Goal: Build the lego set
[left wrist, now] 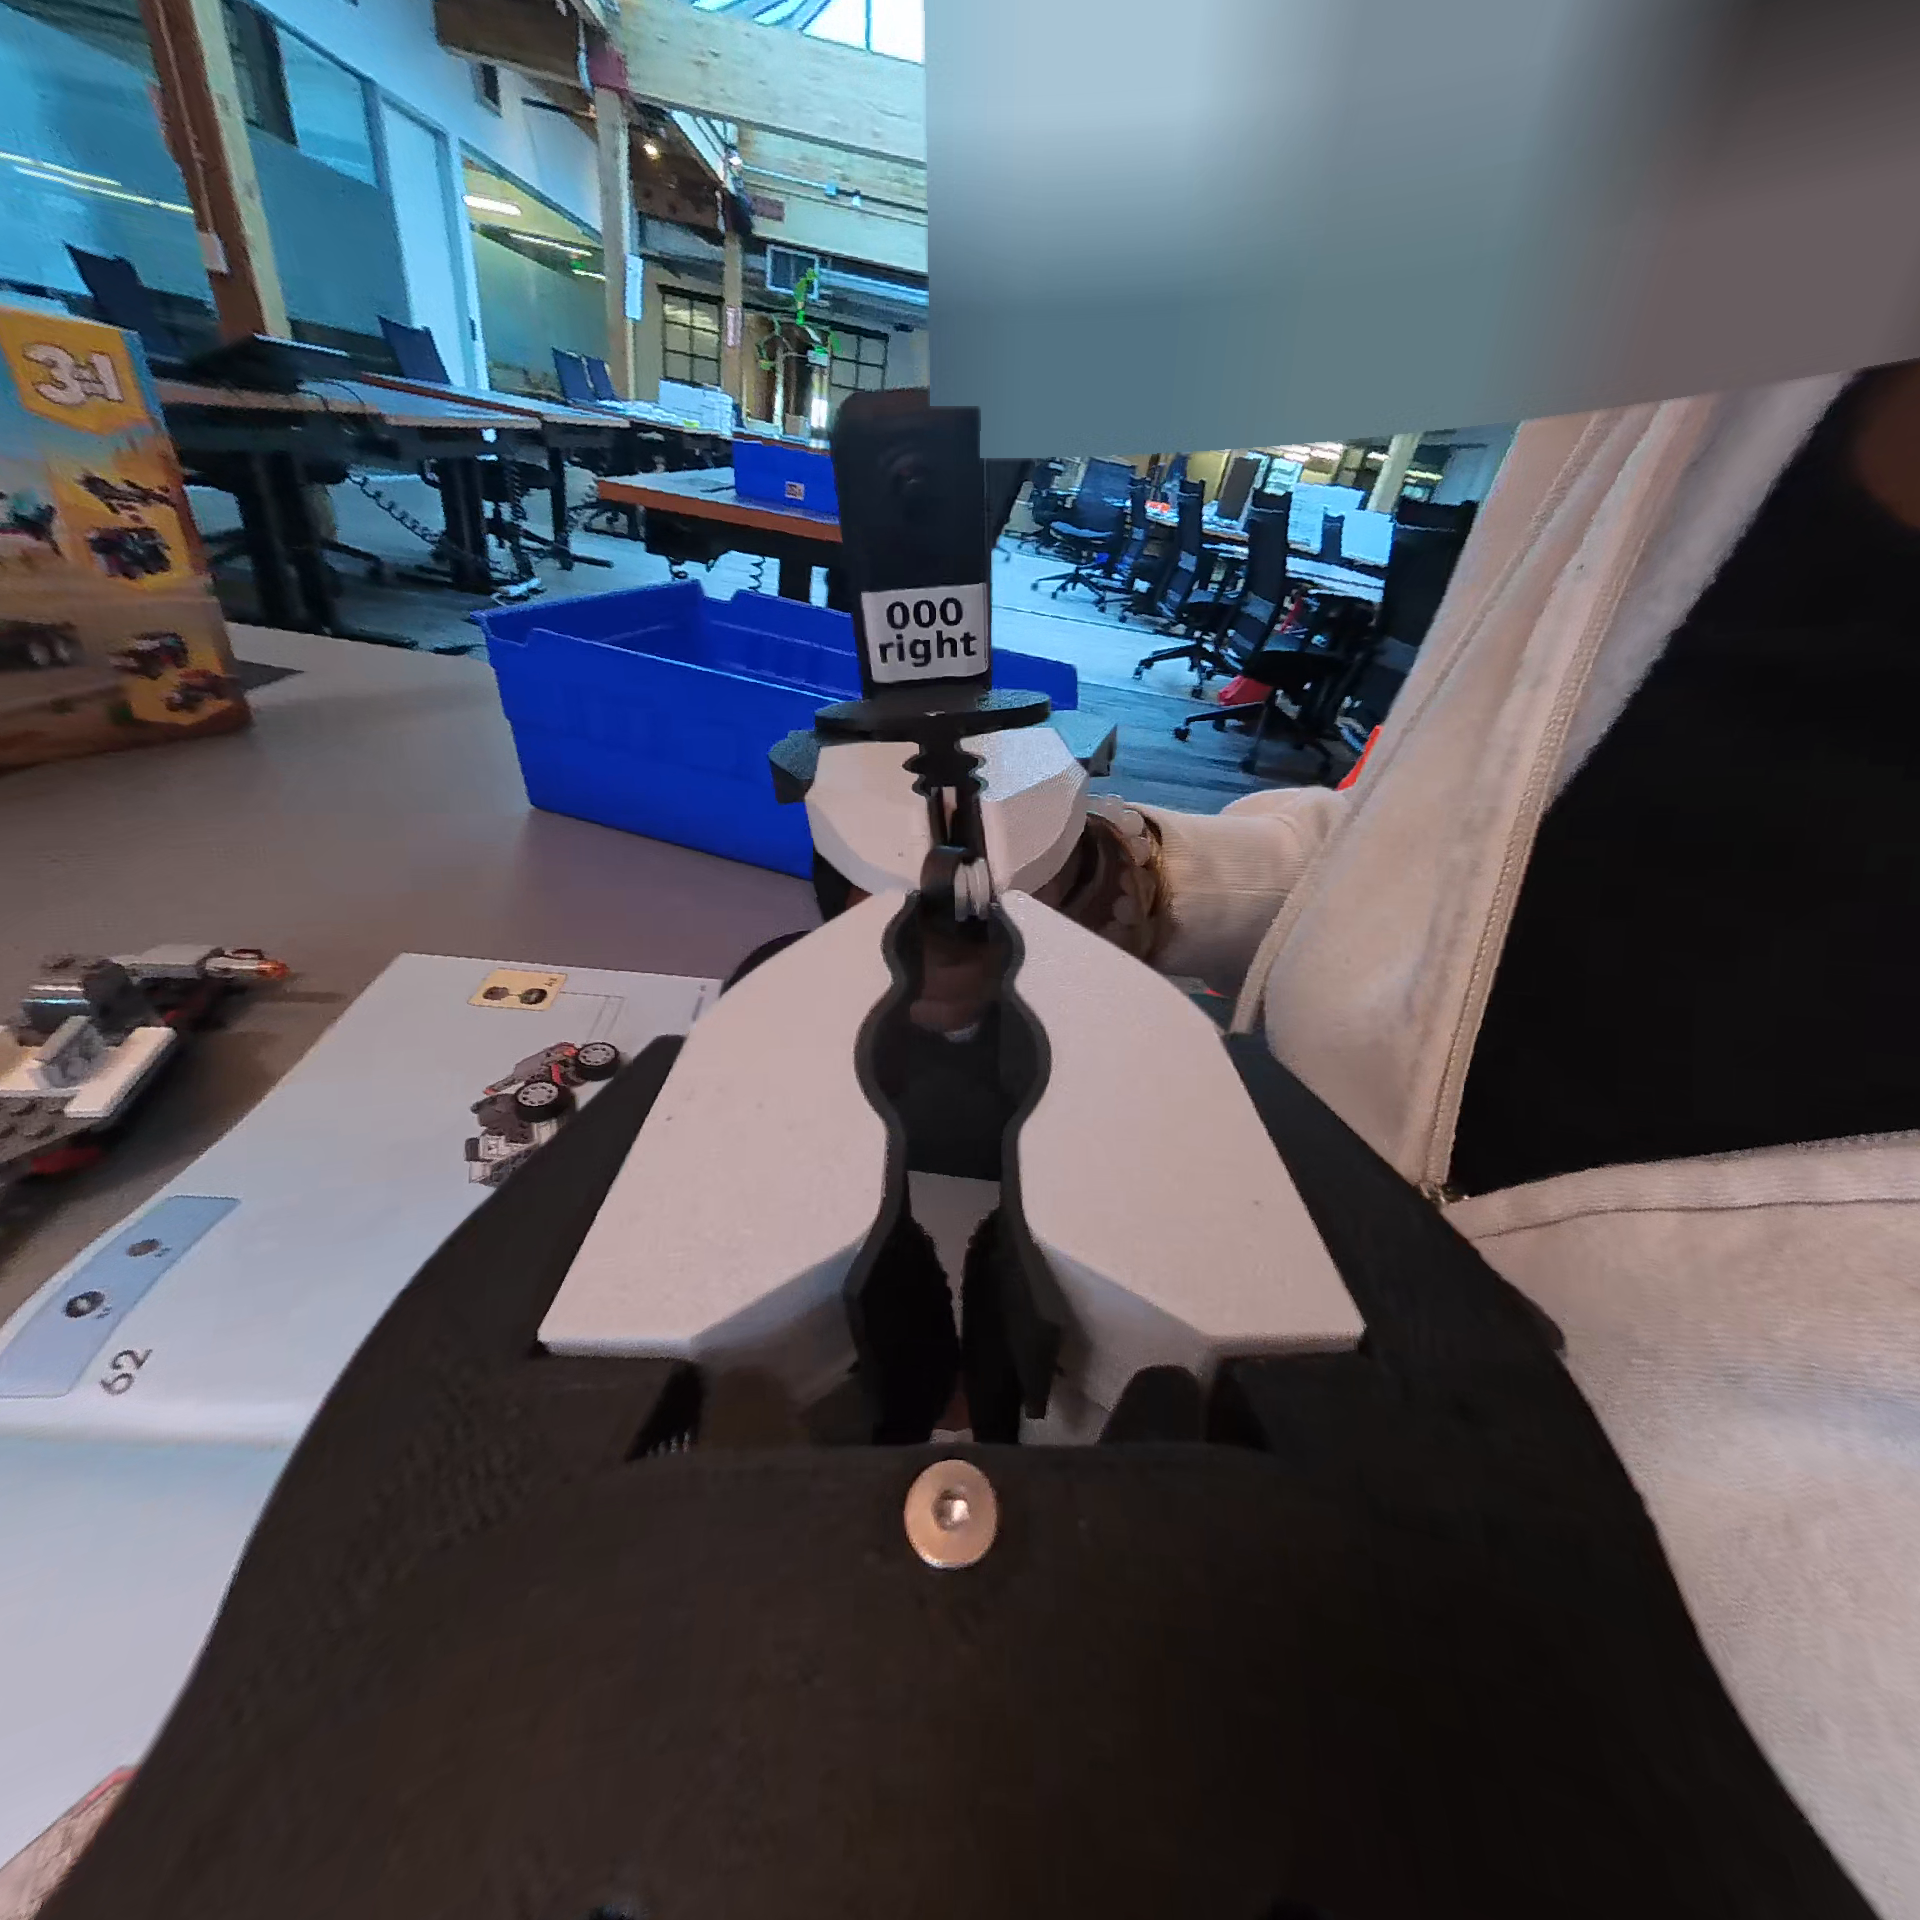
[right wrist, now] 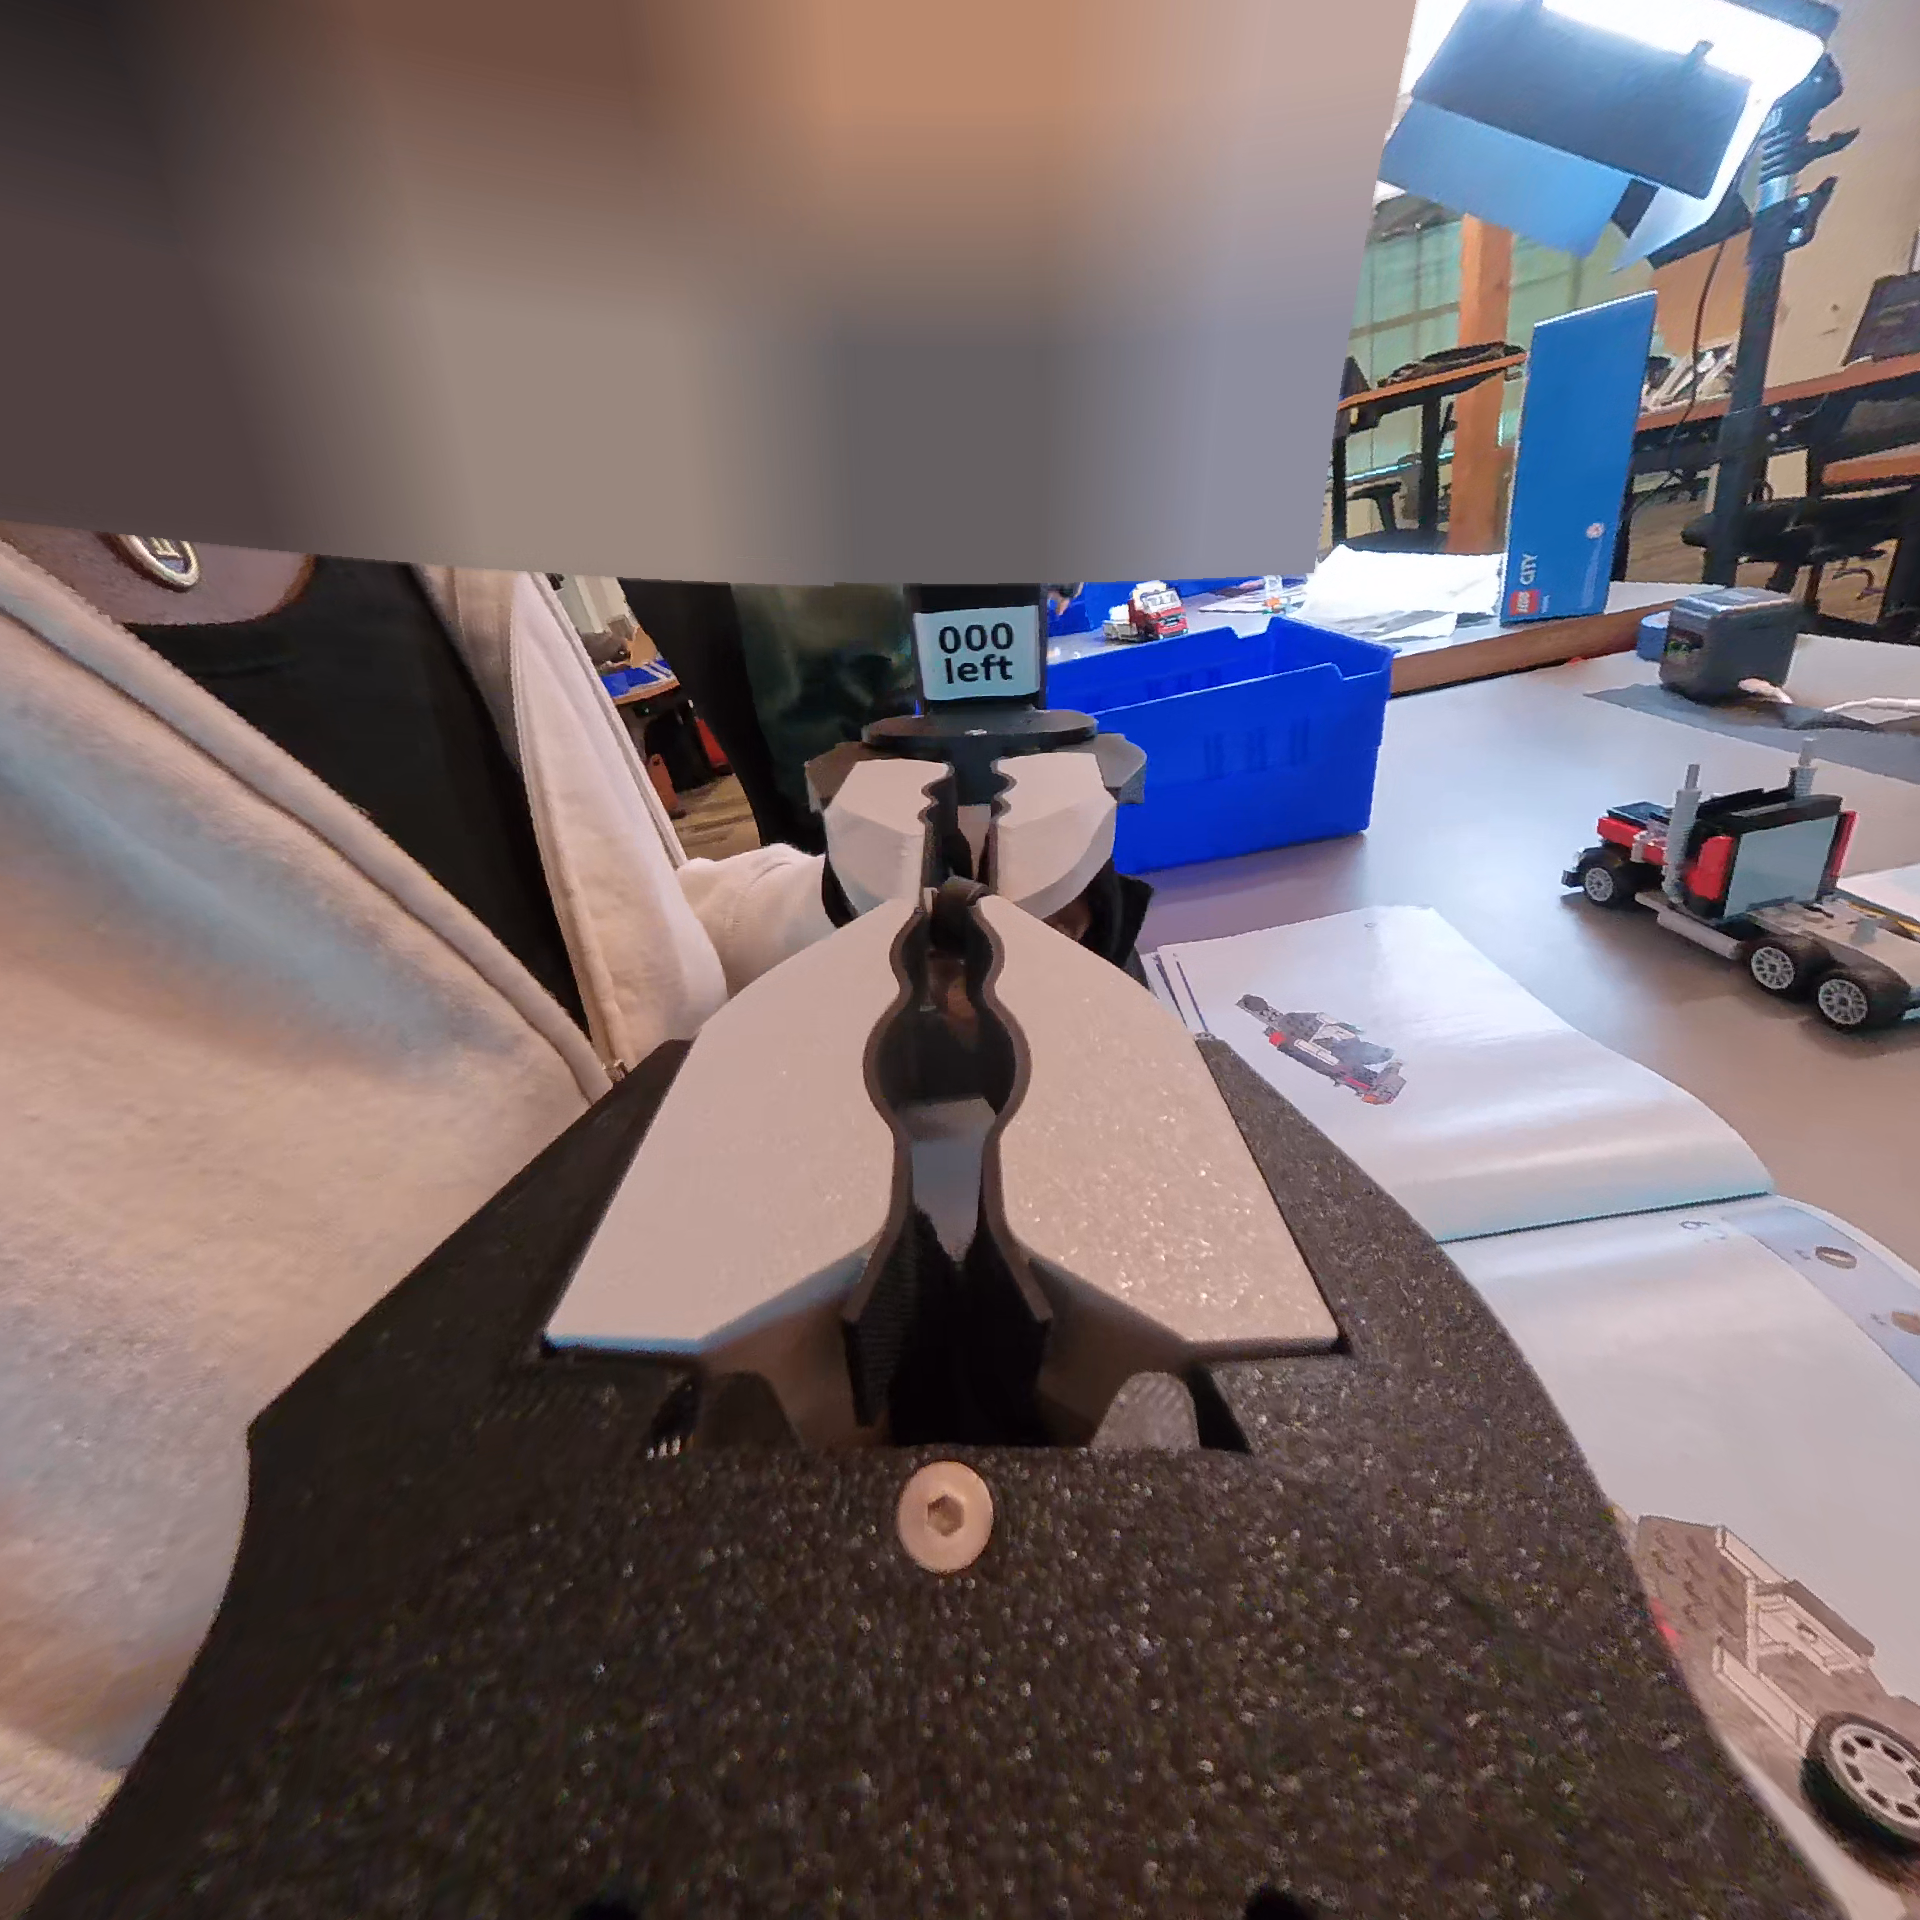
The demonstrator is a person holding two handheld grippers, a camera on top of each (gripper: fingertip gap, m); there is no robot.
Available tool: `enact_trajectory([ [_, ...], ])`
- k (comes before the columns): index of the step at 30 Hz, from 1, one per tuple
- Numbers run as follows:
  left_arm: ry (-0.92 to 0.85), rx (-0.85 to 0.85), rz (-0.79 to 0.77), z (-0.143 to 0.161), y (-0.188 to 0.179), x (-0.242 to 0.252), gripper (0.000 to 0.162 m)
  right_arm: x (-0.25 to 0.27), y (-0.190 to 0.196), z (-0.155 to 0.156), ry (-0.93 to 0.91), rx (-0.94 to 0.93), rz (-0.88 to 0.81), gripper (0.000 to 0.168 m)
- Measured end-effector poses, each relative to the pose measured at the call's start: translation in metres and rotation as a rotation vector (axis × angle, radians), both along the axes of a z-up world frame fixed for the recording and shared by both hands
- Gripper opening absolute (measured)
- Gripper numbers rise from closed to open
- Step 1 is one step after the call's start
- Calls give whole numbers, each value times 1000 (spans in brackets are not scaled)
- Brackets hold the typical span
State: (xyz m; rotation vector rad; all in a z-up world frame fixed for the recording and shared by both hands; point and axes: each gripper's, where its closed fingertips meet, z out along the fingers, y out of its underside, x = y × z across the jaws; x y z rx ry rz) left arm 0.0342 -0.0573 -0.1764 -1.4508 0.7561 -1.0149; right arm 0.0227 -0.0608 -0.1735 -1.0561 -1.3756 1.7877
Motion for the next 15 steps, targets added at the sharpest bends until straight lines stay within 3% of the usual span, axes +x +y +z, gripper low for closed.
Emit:
enact_trajectory([
  [15, 85, 104, 206, -5, 8, -2, 5, 0, 11, -7, -9, 6, -136, 5],
])
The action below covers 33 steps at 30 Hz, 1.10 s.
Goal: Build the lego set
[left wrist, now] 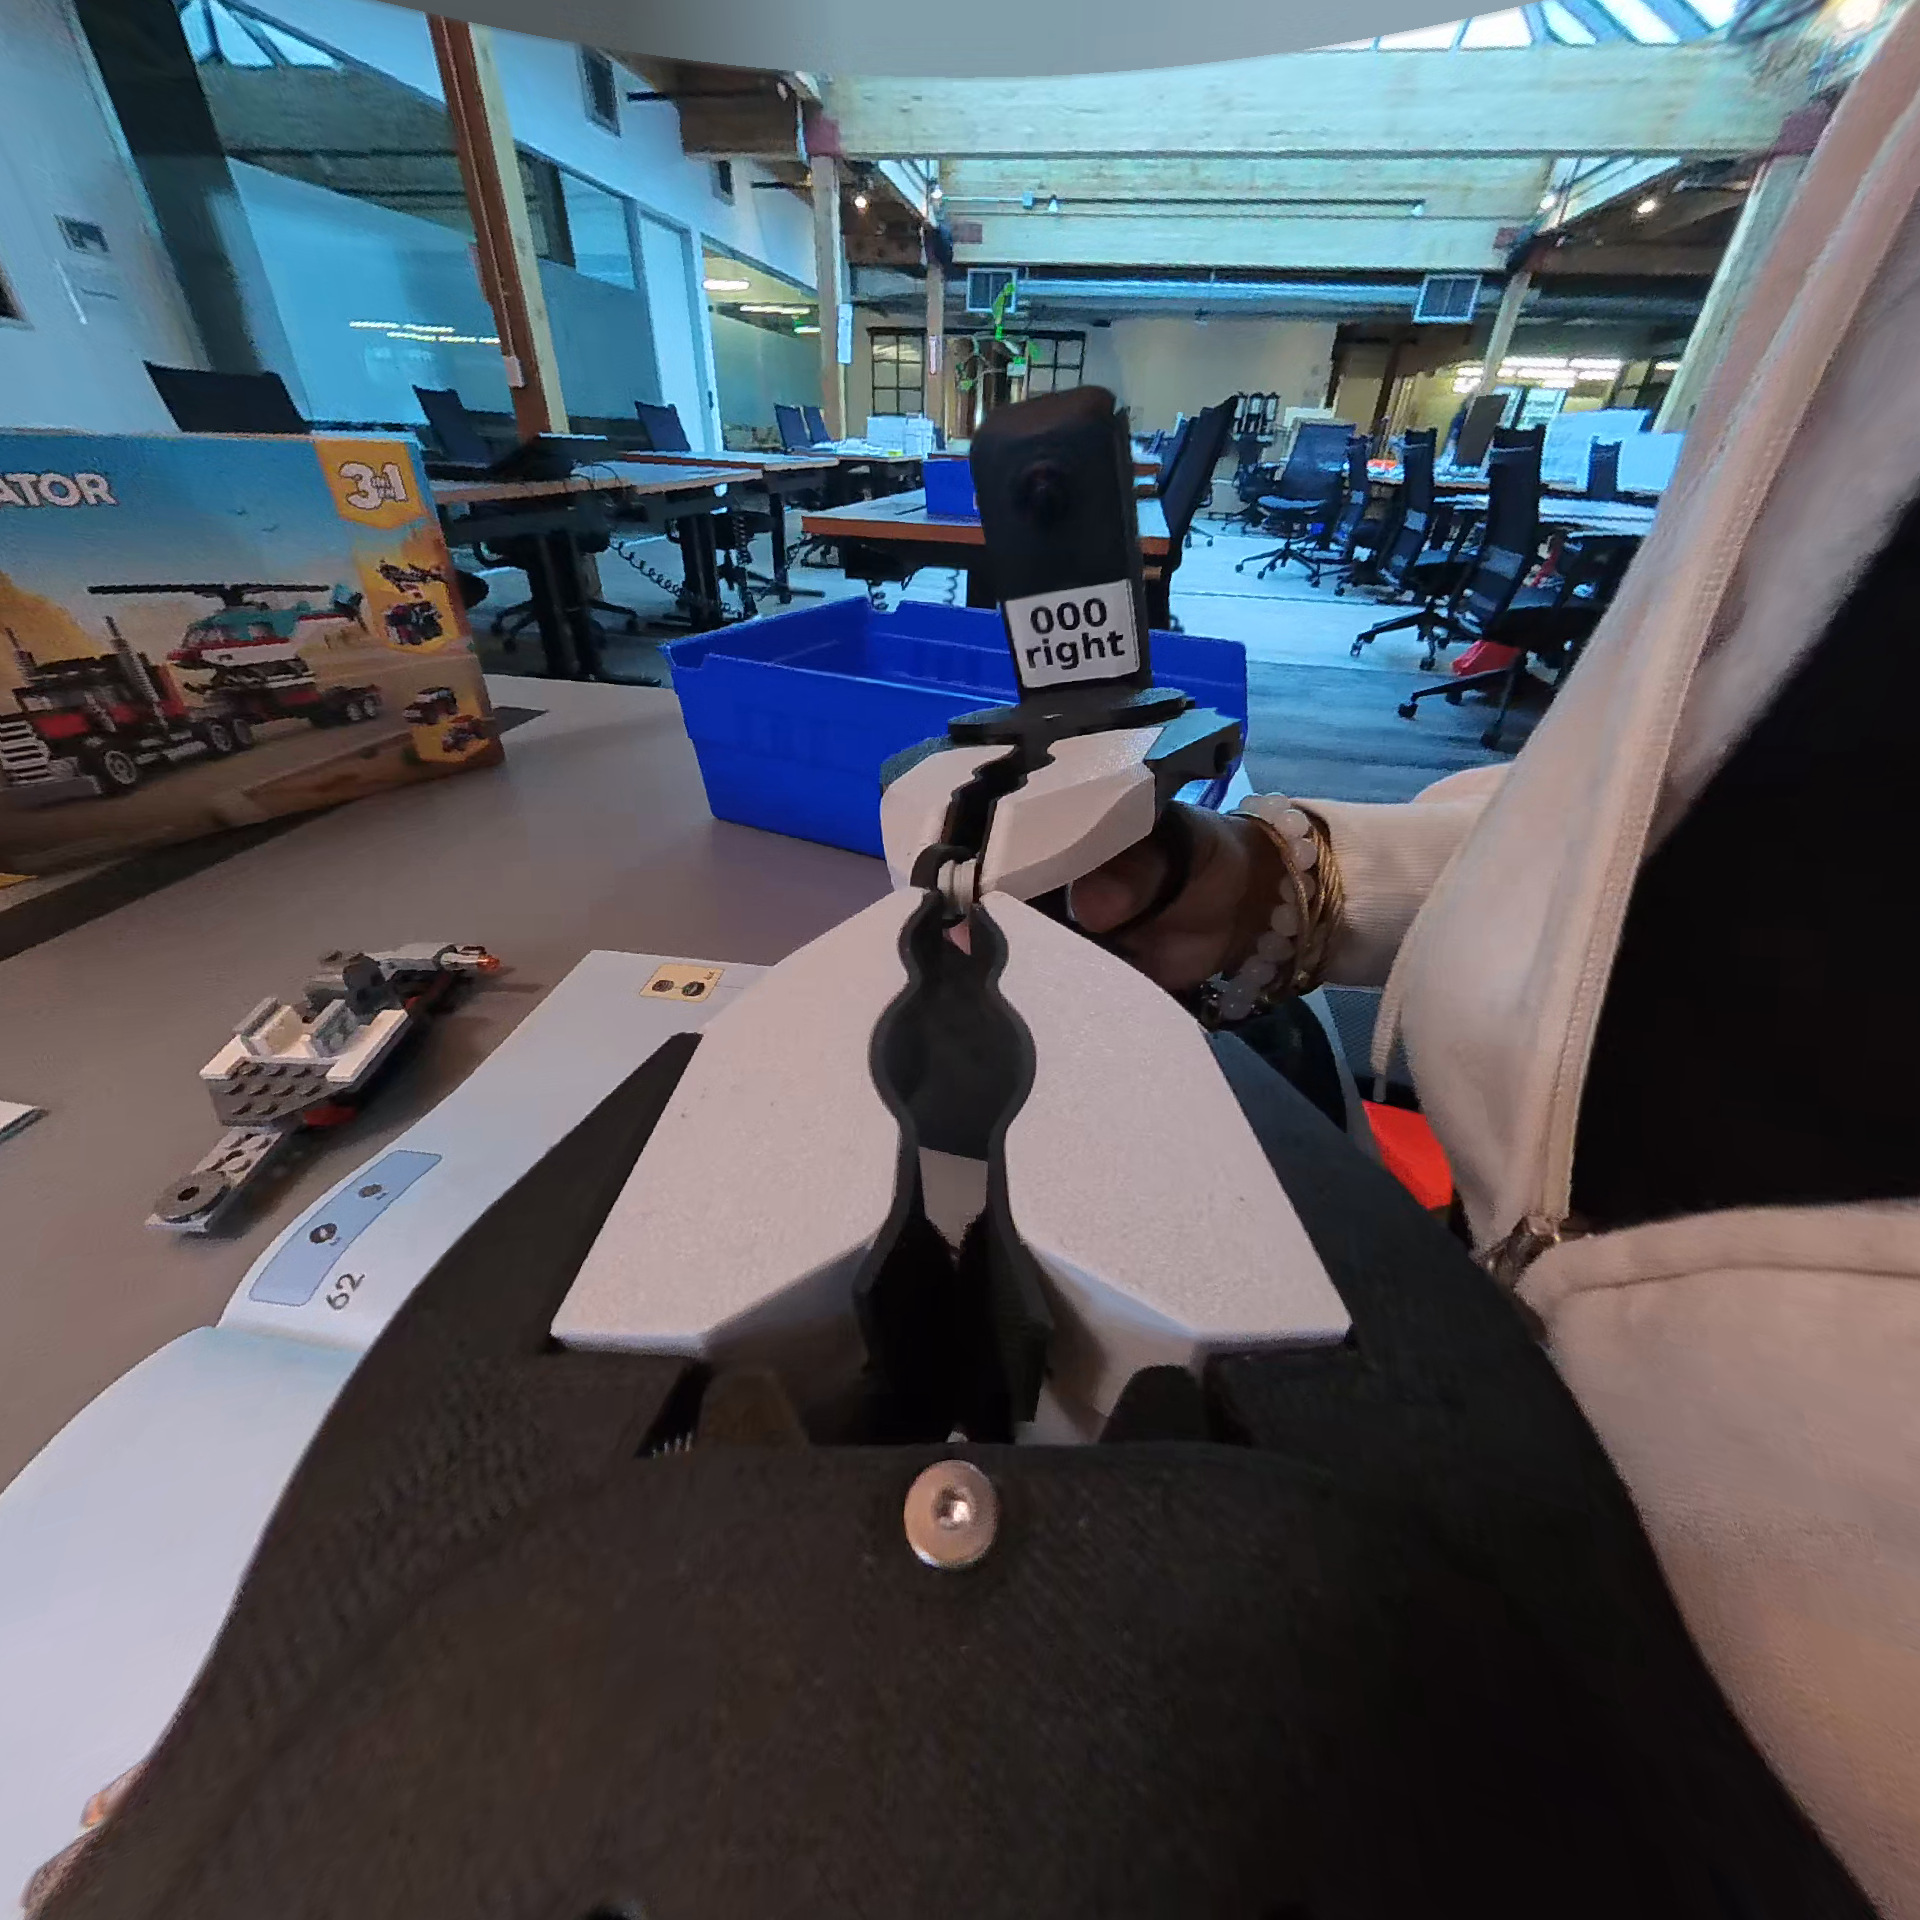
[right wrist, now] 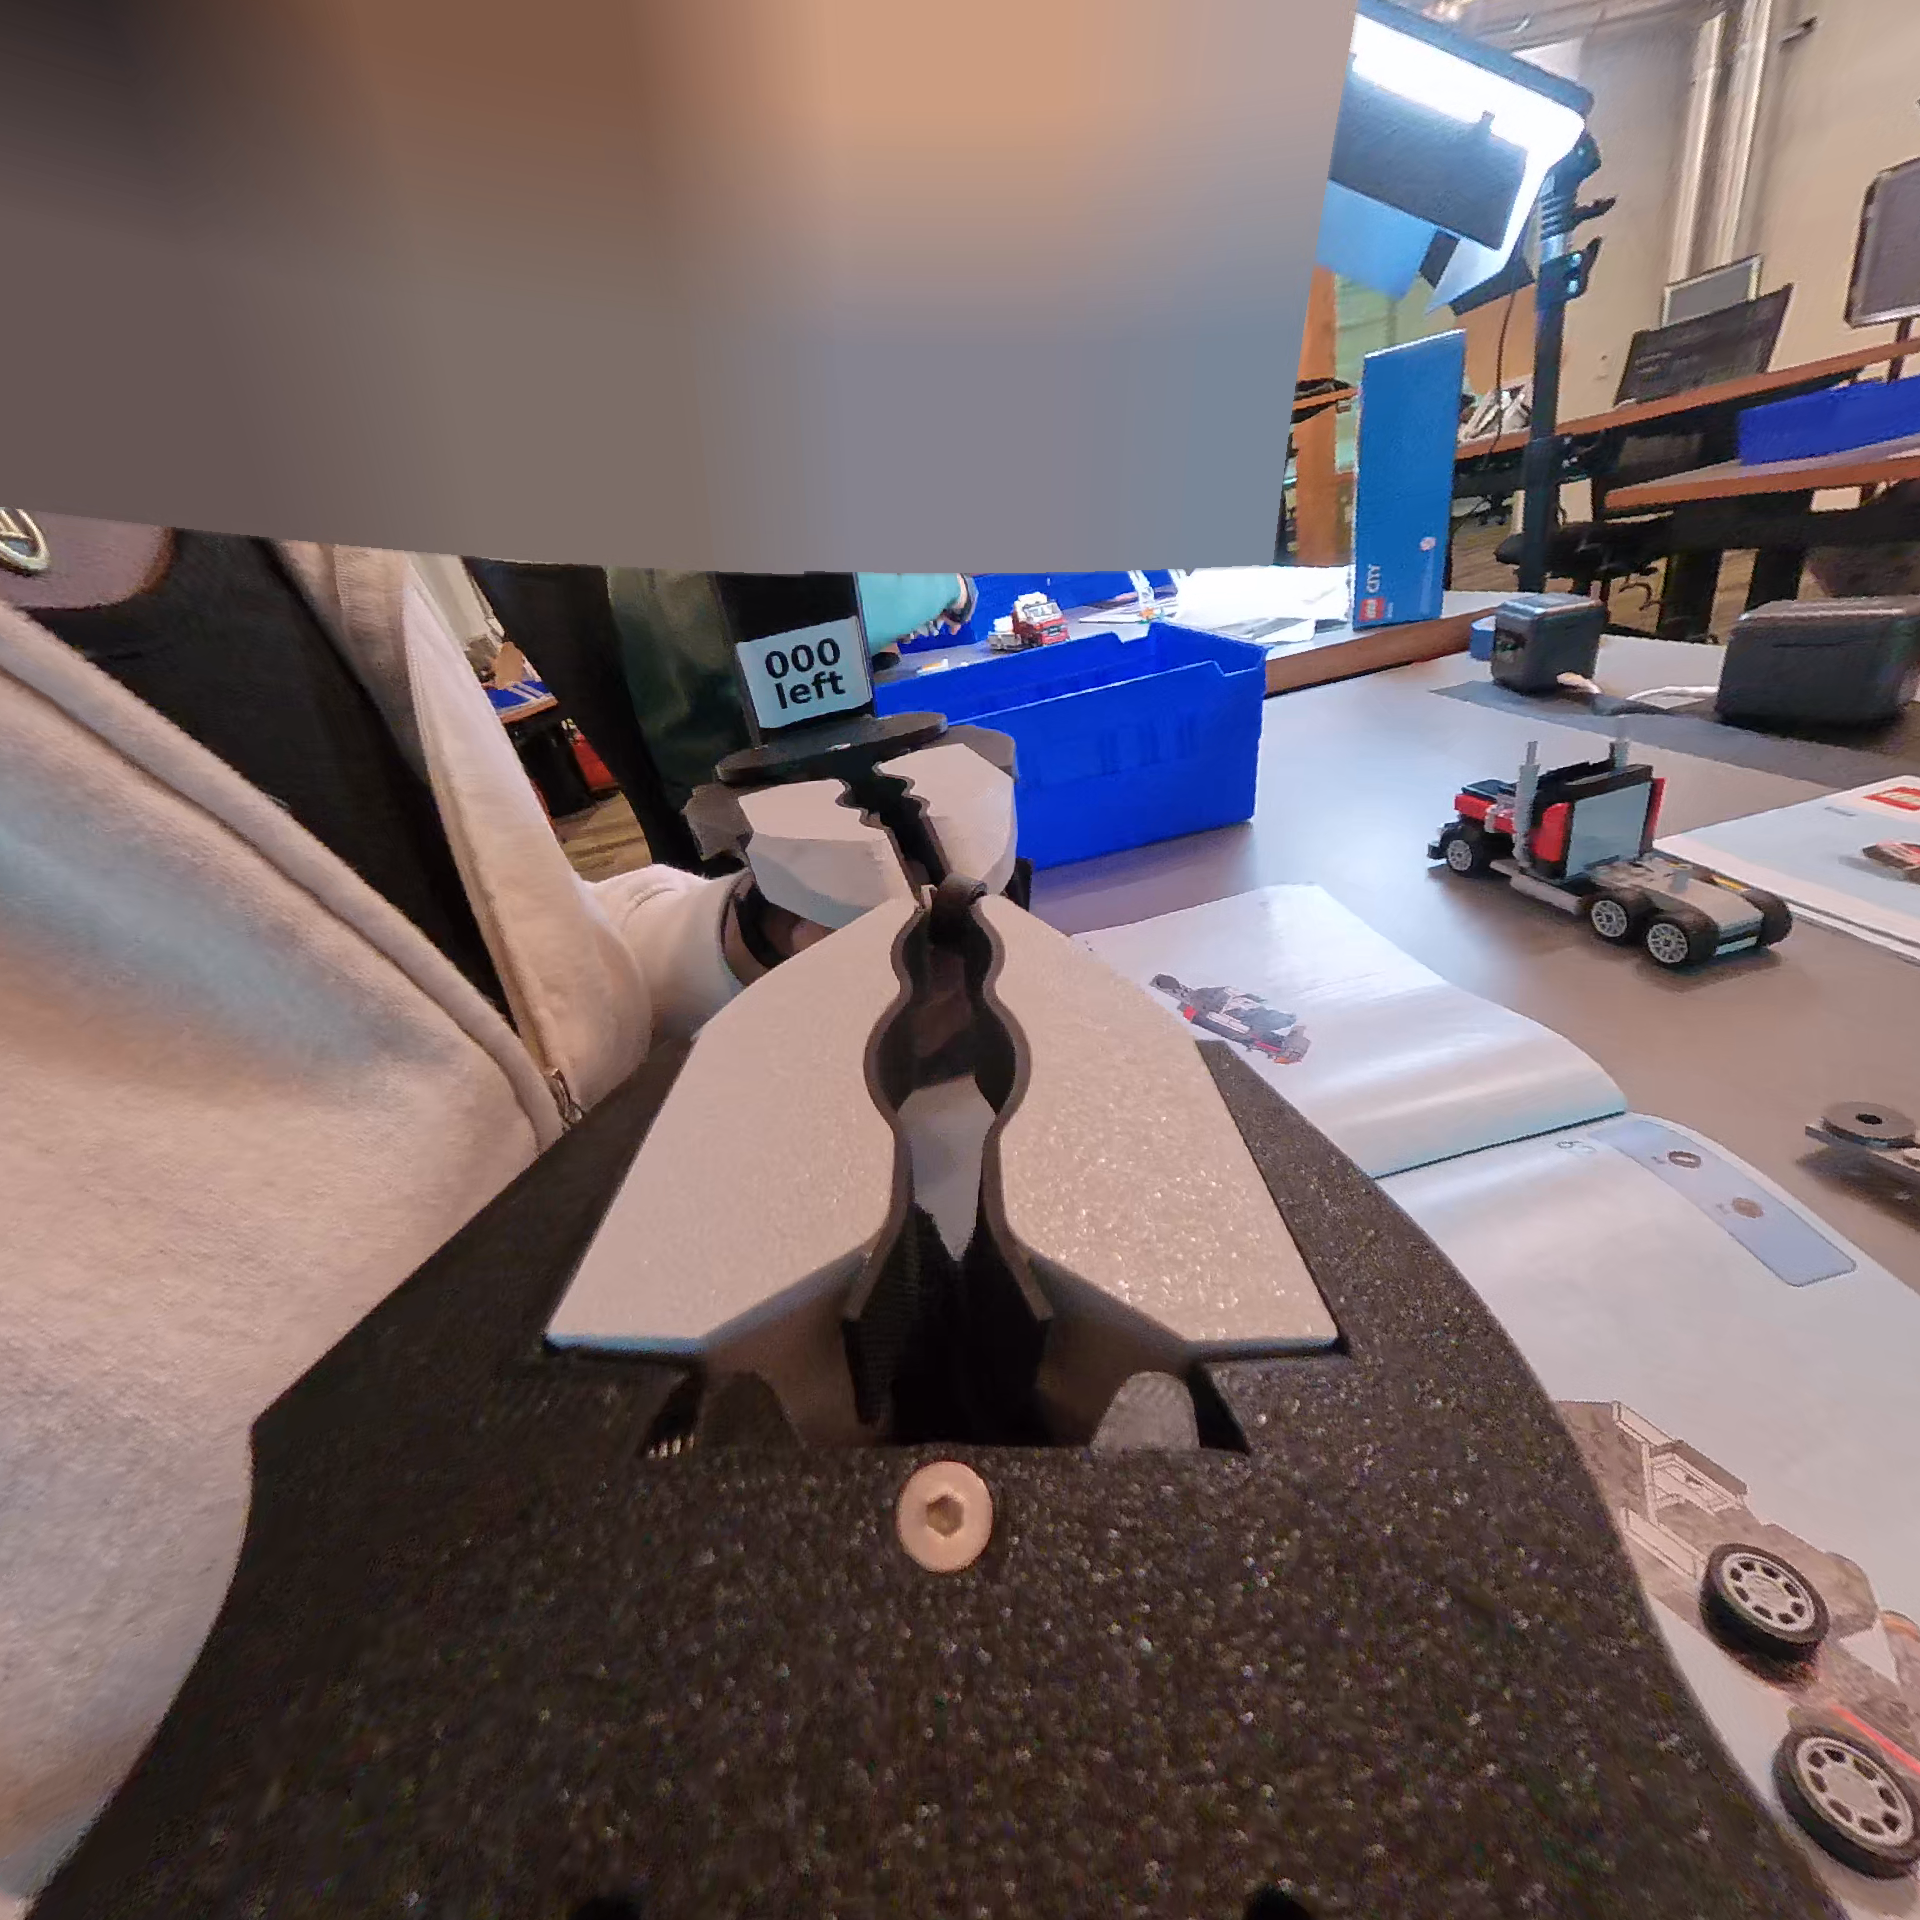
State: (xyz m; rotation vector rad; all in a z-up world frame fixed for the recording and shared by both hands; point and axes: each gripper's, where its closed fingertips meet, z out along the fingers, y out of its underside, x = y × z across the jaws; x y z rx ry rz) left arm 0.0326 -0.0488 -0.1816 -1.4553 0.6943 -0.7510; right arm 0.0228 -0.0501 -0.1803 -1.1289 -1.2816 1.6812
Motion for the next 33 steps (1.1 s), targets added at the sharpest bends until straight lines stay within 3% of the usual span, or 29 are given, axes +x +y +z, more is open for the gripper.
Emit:
enact_trajectory([
  [2, 2, -3, -17, 1, 0, 1, 5, 1, 0, 1, 0, -10, 12, 5],
  [5, -135, -52, -170, 11, -9, 4, 4, 7, -9, 12, 82, -26, 120, 5],
  [7, -194, -93, -209, 15, -7, -1, 21, 11, -12, 21, 124, -61, 190, 5],
  [10, -245, -139, -328, 20, -15, 1, 26, 10, -17, 20, 108, -46, 239, 5],
  [13, -198, -147, -370, 17, -20, 9, 20, 8, -20, 17, 83, -30, 273, 5],
  [25, -265, -196, -343, 10, -18, 7, 7, 8, -22, 4, -41, 49, 312, 6],
  [30, -225, -197, -346, 8, -18, 5, 9, 7, -23, 4, -49, 72, 309, 5],
  [33, -206, -201, -329, 6, -16, 3, 20, 7, -25, 4, -43, 72, 323, 5],
])
